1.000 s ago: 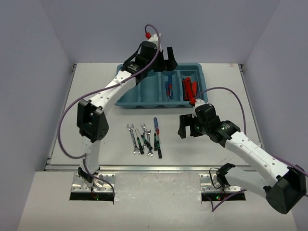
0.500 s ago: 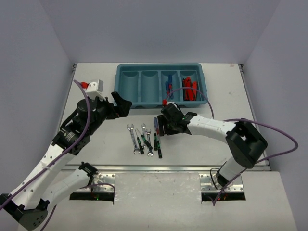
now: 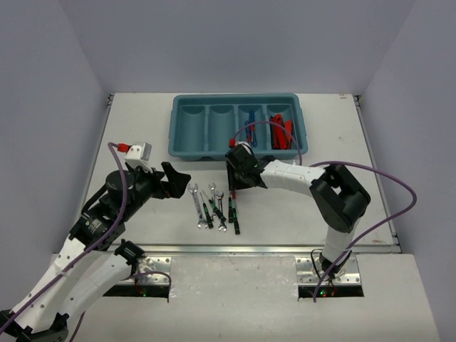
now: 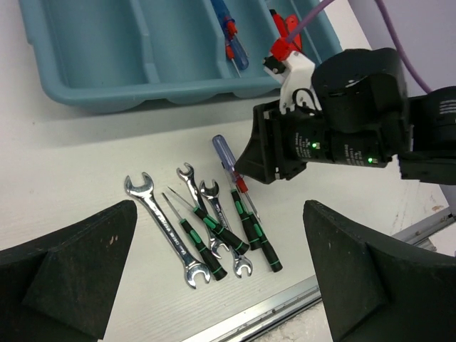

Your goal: Sort the tools into containers

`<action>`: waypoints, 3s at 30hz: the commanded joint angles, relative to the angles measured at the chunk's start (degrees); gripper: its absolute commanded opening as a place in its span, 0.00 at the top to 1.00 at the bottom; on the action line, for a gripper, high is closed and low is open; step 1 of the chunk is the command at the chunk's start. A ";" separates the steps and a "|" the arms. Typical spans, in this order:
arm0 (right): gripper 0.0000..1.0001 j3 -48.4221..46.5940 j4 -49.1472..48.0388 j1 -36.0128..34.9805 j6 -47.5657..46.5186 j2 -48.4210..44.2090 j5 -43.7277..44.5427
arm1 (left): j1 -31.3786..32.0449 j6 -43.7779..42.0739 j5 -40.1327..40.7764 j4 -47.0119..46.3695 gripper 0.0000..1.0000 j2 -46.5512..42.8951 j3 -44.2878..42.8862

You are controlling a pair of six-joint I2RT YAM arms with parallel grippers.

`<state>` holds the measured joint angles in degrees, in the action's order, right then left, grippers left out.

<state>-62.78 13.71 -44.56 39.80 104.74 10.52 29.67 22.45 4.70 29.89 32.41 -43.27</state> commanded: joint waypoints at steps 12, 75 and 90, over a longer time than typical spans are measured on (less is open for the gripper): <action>0.73 -2.06 1.06 2.06 -0.79 3.58 4.22 | 0.12 -1.09 -2.59 -2.91 0.00 -0.24 0.20; 0.25 -33.03 21.58 22.86 -18.00 -5.56 -12.59 | -0.31 0.93 6.48 -1.66 0.00 -5.11 -0.03; 0.01 9.77 14.27 -0.44 -6.00 -31.09 1.45 | -1.11 -1.57 21.76 2.22 0.00 1.07 -2.34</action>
<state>-56.78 33.17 -44.05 27.38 76.43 8.62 29.22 22.27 25.21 34.14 33.88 -46.55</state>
